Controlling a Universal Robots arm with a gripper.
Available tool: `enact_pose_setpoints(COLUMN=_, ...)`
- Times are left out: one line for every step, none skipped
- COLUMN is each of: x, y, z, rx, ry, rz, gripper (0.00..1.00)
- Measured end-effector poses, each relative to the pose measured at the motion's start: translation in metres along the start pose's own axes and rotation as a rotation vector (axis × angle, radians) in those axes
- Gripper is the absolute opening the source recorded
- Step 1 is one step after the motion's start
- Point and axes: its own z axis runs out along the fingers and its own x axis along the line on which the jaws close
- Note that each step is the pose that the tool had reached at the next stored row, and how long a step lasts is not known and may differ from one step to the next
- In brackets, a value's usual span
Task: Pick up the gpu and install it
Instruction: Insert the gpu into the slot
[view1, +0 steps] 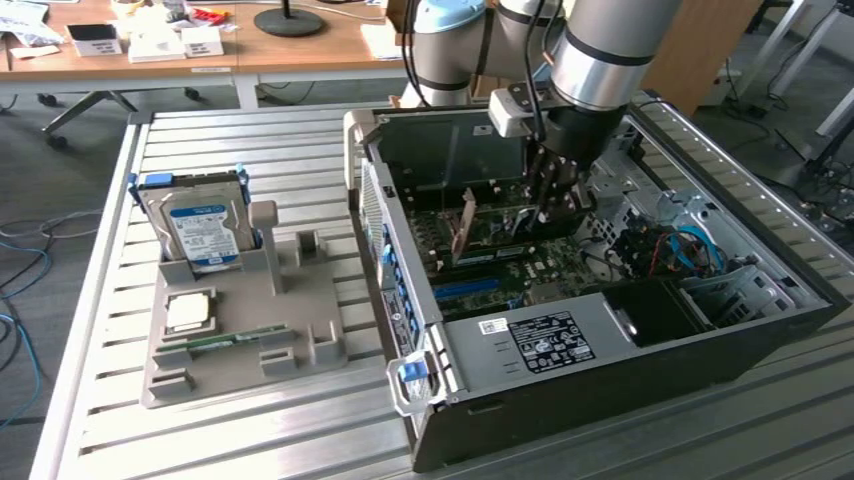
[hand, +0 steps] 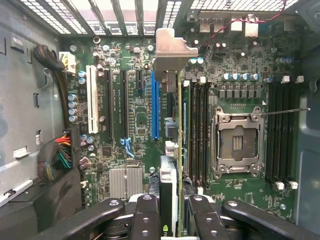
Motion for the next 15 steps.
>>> enact_pose_setpoints(x=0.0001, y=0.0000, z=0.0012, rx=0.0000, ry=-0.0001, rz=0.000, gripper=0.27)
enact_pose_setpoints(x=0.0001, y=0.0000, z=0.0023, rx=0.0000, ry=-0.0001, rz=0.000, gripper=0.27)
enact_pose_setpoints(x=0.0002, y=0.0001, z=0.0034, rx=0.0000, ry=0.0000, rz=0.000, gripper=0.27)
enact_pose_setpoints(x=0.0003, y=0.0001, z=0.0043, rx=0.0000, ry=-0.0001, rz=0.000, gripper=0.27)
enact_pose_setpoints(x=0.0008, y=0.0001, z=0.0046, rx=-0.0001, ry=0.0002, rz=0.000, gripper=0.27)
enact_pose_setpoints(x=0.0020, y=0.0000, z=0.0047, rx=-0.0001, ry=0.0002, rz=0.000, gripper=0.27)
enact_pose_setpoints(x=0.0035, y=-0.0001, z=0.0048, rx=0.0000, ry=0.0000, rz=0.000, gripper=0.27)
enact_pose_setpoints(x=0.0049, y=0.0000, z=0.0049, rx=0.0000, ry=-0.0001, rz=0.000, gripper=0.27)
enact_pose_setpoints(x=0.0059, y=0.0000, z=0.0050, rx=-0.0001, ry=0.0001, rz=0.000, gripper=0.27)
enact_pose_setpoints(x=0.0063, y=0.0003, z=0.0054, rx=0.0001, ry=0.0000, rz=0.000, gripper=0.27)
enact_pose_setpoints(x=0.0064, y=0.0007, z=0.0063, rx=0.0001, ry=-0.0002, rz=0.000, gripper=0.27)
enact_pose_setpoints(x=0.0065, y=0.0011, z=0.0071, rx=0.0001, ry=0.0000, rz=0.000, gripper=0.27)
enact_pose_setpoints(x=0.0066, y=0.0017, z=0.0081, rx=0.0000, ry=0.0000, rz=0.000, gripper=0.27)
enact_pose_setpoints(x=0.0067, y=0.0024, z=0.0095, rx=0.0001, ry=-0.0001, rz=0.000, gripper=0.27)
enact_pose_setpoints(x=0.0067, y=0.0029, z=0.0104, rx=0.0000, ry=-0.0002, rz=0.000, gripper=0.27)
